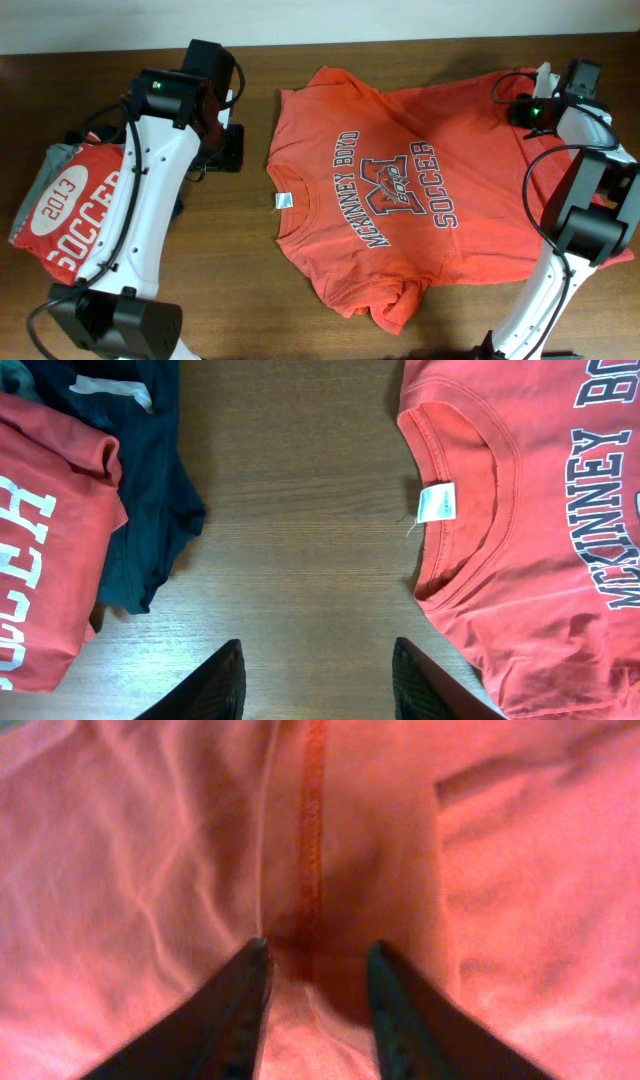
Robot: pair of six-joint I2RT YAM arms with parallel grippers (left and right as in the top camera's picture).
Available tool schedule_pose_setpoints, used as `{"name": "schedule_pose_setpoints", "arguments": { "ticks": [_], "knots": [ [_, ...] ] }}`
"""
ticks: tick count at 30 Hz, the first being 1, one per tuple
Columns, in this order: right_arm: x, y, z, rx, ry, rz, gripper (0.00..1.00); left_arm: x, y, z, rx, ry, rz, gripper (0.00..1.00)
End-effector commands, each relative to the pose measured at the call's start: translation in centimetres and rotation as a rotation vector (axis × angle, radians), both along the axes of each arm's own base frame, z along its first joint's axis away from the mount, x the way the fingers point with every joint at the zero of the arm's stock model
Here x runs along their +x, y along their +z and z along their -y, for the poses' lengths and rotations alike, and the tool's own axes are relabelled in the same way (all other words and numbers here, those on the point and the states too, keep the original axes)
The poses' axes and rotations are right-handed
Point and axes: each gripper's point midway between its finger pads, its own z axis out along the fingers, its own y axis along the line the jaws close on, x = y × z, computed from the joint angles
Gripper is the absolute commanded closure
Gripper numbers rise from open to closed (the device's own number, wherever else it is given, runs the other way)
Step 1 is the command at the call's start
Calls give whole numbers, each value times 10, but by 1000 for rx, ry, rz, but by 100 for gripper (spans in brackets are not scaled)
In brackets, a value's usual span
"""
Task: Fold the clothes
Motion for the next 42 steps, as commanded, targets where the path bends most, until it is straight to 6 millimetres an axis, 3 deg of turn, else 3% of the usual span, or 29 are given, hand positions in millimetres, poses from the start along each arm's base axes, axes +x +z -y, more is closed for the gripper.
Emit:
{"name": "schedule_pose_setpoints", "arguments": {
  "ticks": [1, 5, 9, 15, 26, 30, 35, 42],
  "knots": [
    [-5, -15, -3, 14, -15, -35, 78, -4, 10, 2, -20, 8, 29, 52],
    [-10, -12, 14, 23, -108, -46, 88, -4, 10, 2, -20, 8, 29, 52],
    [-14, 5, 37, 31, -170, -15, 90, -4, 10, 2, -20, 8, 29, 52],
    [-21, 38, 77, 11, -239, 67, 90, 0, 11, 3, -24, 8, 44, 51],
    [-10, 66, 108, 20, -244, 222, 83, 2, 11, 3, -27, 8, 54, 48],
    [-4, 73, 85, 120, -151, 263, 78, 2, 11, 3, -27, 8, 55, 48],
    [-11, 61, 61, 181, -99, 194, 53, 4, 12, 4, -28, 8, 61, 48],
    [-25, 49, 46, 231, -70, 123, 48, 5, 12, 4, -29, 8, 65, 48]
  ]
}}
